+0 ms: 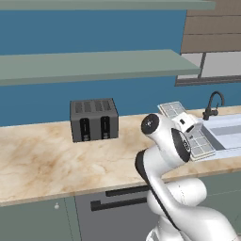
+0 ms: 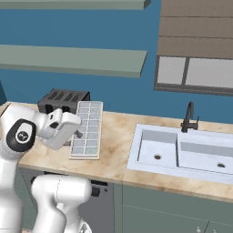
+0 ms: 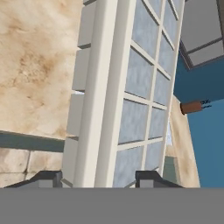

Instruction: The ice cube tray has been filled with water. Take the tray and place it in the freezer to make ice. Close the freezer door after placing the tray.

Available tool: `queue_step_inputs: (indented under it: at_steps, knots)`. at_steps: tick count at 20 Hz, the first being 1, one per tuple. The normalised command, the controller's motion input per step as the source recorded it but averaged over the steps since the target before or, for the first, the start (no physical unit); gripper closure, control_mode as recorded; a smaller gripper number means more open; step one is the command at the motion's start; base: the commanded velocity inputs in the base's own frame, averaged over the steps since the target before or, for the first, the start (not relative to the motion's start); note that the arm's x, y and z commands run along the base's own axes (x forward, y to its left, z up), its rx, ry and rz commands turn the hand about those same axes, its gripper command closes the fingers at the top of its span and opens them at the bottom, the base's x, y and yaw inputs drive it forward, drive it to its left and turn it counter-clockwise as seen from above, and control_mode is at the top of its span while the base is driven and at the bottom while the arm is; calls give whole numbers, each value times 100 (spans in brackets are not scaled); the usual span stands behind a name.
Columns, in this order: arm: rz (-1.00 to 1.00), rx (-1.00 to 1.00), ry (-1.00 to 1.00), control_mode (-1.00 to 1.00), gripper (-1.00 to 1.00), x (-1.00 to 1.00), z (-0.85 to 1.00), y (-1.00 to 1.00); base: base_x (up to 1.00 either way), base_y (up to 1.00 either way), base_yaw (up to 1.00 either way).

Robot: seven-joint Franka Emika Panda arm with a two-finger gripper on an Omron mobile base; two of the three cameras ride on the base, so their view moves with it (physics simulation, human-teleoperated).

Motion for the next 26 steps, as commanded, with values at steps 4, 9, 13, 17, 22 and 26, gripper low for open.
queue_step_inputs:
  at_steps: [4,9,13,17,22,26]
  knots:
    - [0,-4,0,-100,100,-18,34,3,0,0,0]
    - [0,-5,2,-100,100,-16,22,4,0,0,0]
    - [0,-3,12,-100,100,-10,13,0,0,0,0]
    - [0,0,1,-100,100,-23,1,0,0,0,0]
    - [0,0,0,-100,100,-28,0,0,0,0,0]
    - [0,0,0,-100,100,-16,0,0,0,0,0]
